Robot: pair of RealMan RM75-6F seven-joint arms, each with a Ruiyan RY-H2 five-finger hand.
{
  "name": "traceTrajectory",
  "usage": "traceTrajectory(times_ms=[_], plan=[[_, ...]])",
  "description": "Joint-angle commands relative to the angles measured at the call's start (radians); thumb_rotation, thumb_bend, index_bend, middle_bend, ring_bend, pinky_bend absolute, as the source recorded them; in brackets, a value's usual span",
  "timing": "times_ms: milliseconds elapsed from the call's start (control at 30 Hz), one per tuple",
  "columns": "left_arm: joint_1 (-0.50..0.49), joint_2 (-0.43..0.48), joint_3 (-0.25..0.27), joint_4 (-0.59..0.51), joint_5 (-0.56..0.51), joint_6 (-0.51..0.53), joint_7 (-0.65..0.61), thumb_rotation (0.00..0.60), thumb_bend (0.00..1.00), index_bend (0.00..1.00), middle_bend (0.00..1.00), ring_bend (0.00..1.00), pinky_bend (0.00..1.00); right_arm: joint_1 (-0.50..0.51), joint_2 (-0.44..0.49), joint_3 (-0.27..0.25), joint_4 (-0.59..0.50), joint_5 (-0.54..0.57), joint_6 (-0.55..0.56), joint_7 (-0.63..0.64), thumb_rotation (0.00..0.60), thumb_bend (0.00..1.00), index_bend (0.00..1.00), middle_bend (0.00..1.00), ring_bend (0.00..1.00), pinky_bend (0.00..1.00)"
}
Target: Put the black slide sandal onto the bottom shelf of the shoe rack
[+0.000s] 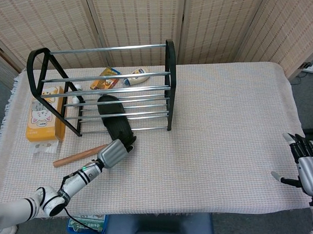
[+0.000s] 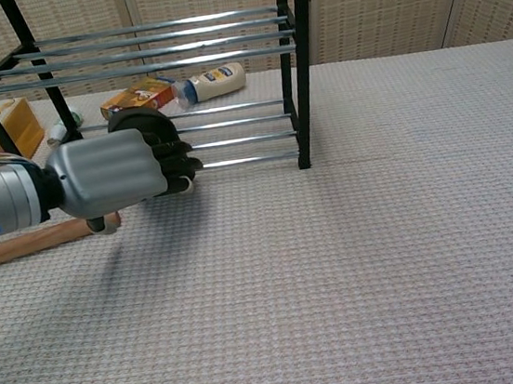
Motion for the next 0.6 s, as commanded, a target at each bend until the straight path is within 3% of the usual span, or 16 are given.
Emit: traceTrajectory(times_ms=[33, 400, 600], plan=[[0.001, -0.001, -0.002, 0.005, -0.011, -0.003, 0.003, 0.6, 0.13, 0.23, 0.1, 0.01, 0.27, -0.001, 0.0, 0.0, 0.0, 0.0, 0.001, 0.0, 0.6, 0.1, 0.0, 0.07, 0.02, 0.04], [0.015, 0.011, -0.001, -0.014, -0.073, 0.001, 0.041, 0.6, 0.13, 0.23, 0.1, 0.01, 0.27, -0.002, -0.001, -0.002, -0.001, -0.003, 0.003, -0.002, 0.6, 0.1, 0.0, 0.07, 0.02, 0.04], [0.042, 0.048, 0.0, -0.102, -0.113, 0.026, 0.016, 0.6, 0.13, 0.2, 0.1, 0.01, 0.27, -0.002, -0.001, -0.001, -0.001, -0.002, 0.005, -0.001, 0.6, 0.1, 0.0, 0.07, 0.02, 0.04]])
